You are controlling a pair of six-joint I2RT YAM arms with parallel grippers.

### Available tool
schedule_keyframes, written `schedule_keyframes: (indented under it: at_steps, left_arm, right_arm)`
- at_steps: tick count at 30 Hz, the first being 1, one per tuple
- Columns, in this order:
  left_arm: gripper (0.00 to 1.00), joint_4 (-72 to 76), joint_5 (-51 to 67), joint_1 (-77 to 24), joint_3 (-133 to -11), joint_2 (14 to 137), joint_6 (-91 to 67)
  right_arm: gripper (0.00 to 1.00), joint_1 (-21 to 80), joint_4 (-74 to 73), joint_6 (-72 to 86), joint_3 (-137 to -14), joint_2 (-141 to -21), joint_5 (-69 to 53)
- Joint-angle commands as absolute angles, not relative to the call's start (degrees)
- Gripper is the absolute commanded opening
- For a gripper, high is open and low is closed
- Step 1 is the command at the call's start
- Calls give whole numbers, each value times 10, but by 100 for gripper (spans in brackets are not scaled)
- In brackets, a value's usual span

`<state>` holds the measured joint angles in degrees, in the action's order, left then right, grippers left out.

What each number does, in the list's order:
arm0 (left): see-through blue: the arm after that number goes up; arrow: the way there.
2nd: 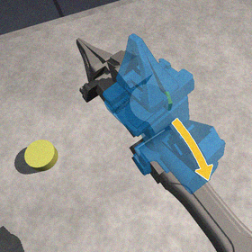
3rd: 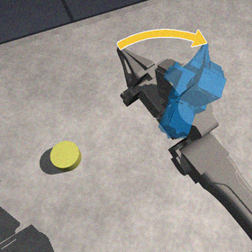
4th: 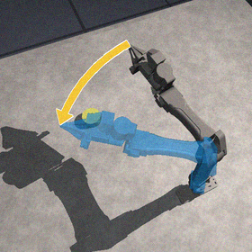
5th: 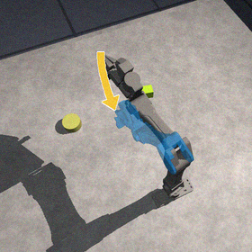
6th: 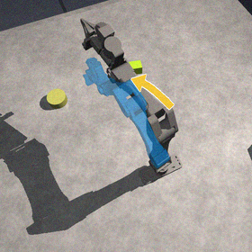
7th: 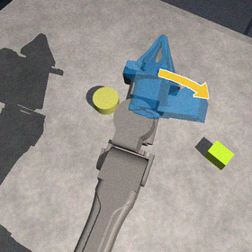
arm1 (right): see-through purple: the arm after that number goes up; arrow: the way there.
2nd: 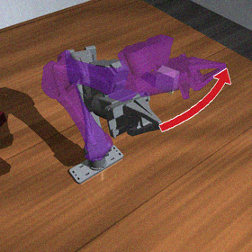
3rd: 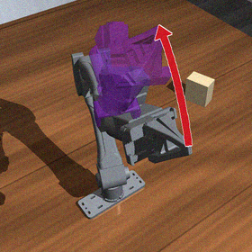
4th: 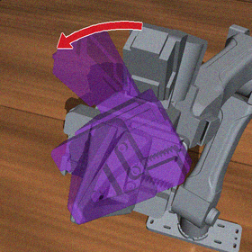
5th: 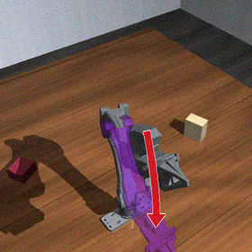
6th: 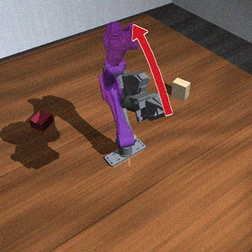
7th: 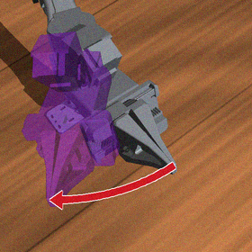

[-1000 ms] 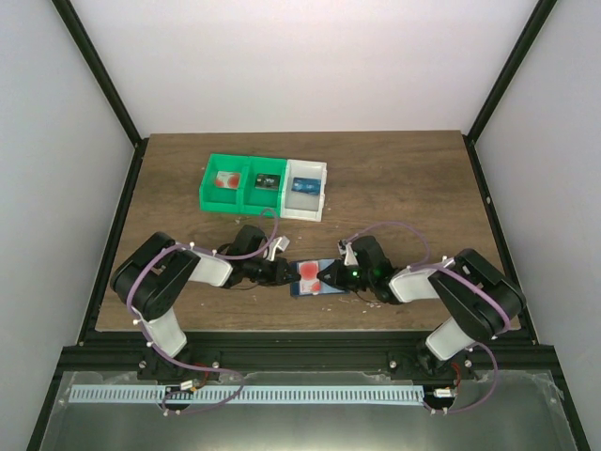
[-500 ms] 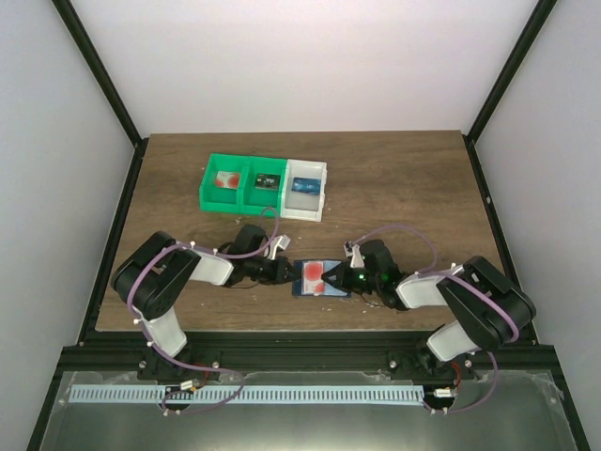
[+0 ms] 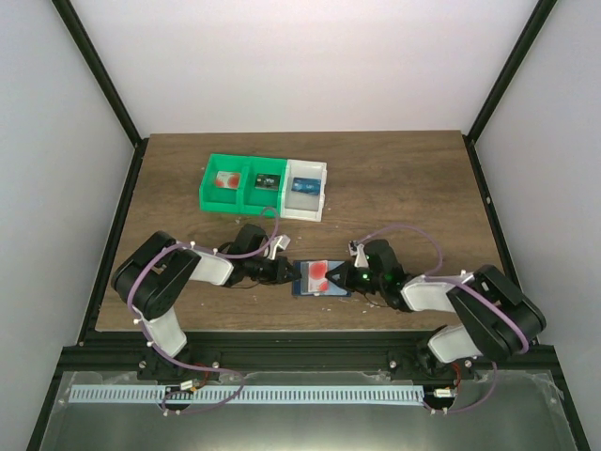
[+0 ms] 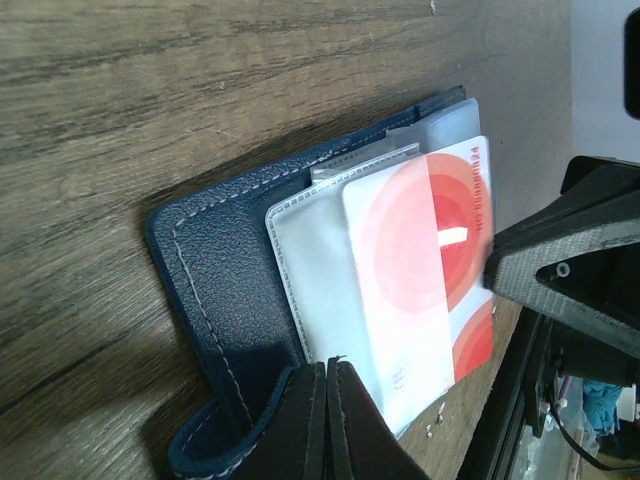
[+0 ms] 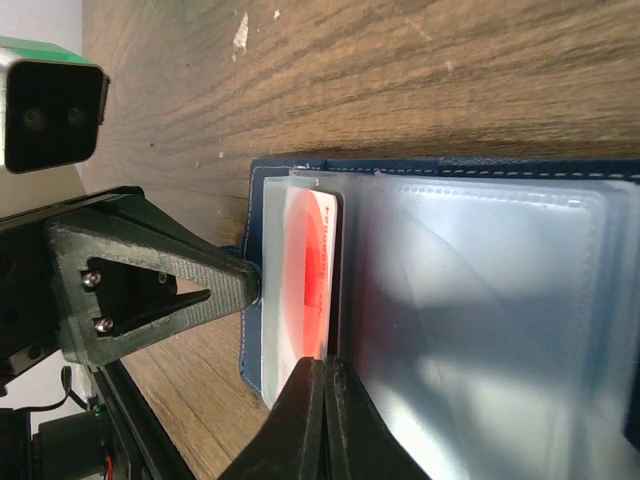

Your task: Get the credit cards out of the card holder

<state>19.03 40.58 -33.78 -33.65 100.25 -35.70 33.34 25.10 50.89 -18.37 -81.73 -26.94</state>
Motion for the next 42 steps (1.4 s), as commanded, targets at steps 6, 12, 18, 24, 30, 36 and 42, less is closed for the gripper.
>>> schedule_keyframes:
  at_steps: [6, 12, 18, 24, 30, 36, 42]
  left_arm:
    - [4, 164, 371, -334, -332, 1017, -357]
    - [14, 168, 386, -334, -346, 991, -369]
    - [39, 176, 402, -334, -367, 928, -406]
    - [55, 270, 421, -333, -343, 859, -488]
    - [58, 459, 467, -334, -295, 855, -627]
    - [58, 594, 453, -344, -264, 867, -700]
    - [56, 542, 425, -352, -291, 867, -667]
  right_arm:
    - [0, 323, 132, 495, -178, -686, -173]
    - [0, 323, 96, 511, -172, -614, -138]
    - [0, 323, 118, 551, -165, -563, -126]
    - [1, 323, 172, 610, -164, -533, -129]
    - [0, 323, 233, 664, -177, -525, -144]
    - [1, 325, 311, 699, -178, -544, -141]
    - [0, 325, 376, 724, -173, -576, -167]
